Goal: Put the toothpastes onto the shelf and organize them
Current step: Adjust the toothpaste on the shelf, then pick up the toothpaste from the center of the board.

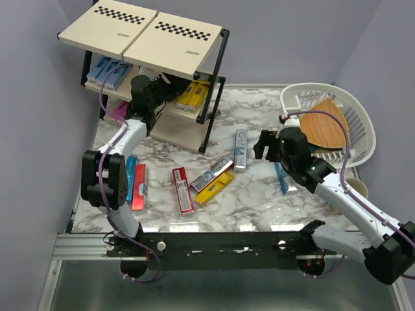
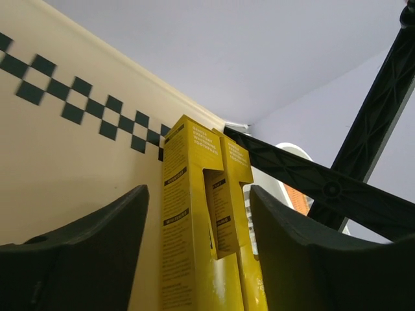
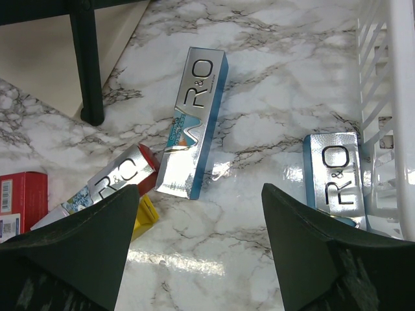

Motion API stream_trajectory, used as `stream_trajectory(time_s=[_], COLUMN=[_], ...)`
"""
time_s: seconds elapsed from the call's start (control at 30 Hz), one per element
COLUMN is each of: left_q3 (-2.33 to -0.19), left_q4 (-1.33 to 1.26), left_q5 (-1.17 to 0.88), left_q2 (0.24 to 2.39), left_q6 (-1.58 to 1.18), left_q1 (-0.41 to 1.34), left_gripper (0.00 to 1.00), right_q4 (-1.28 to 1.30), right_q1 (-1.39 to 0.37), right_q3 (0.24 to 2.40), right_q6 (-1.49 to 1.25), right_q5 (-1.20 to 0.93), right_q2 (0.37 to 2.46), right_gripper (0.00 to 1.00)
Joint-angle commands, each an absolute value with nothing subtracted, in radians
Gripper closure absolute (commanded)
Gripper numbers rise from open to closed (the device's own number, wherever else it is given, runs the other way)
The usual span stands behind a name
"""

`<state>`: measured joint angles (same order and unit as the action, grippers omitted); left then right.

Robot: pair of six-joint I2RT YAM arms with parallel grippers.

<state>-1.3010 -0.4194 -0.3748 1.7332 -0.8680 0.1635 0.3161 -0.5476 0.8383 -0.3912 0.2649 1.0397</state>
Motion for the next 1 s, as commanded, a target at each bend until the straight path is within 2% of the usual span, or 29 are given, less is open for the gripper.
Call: stream_trajectory(time_s=[0.0, 0.37, 0.6, 0.73, 0.97], left_q3=[-1.290, -1.020, -0.813, -0.743, -0.695], left_q4=[-0.334, -0.112, 0.127, 0.270, 0.374], left_q5=[-0.318, -0.149, -0.219, -0.219, -0.063], left_q2=[1.635, 1.218, 0.911, 0.769, 0.752], left_q6=[-0.775, -0.470, -0.194, -0.077, -0.110], left_q1=[0.141, 0.133, 0.158, 0.266, 0.567], left_gripper=[0.25, 0.07, 0.01, 0.01, 0.01], right_q4=[0.319, 0.351, 0.367, 0.365, 0.371], right_q1=[-0.543, -0.543, -0.543, -0.543, -0.543], right_q3=[0.853, 0.865, 0.865, 0.874, 0.888], right_q6=[-0.387, -0.422, -0.454, -0.466, -0.497], right_q5=[0.273, 0.212, 0.184, 0.173, 0.173], right_q2=[1.029, 1.054, 1.095, 1.123, 1.157], right_gripper=[0.15, 0.15, 0.15, 0.15, 0.15])
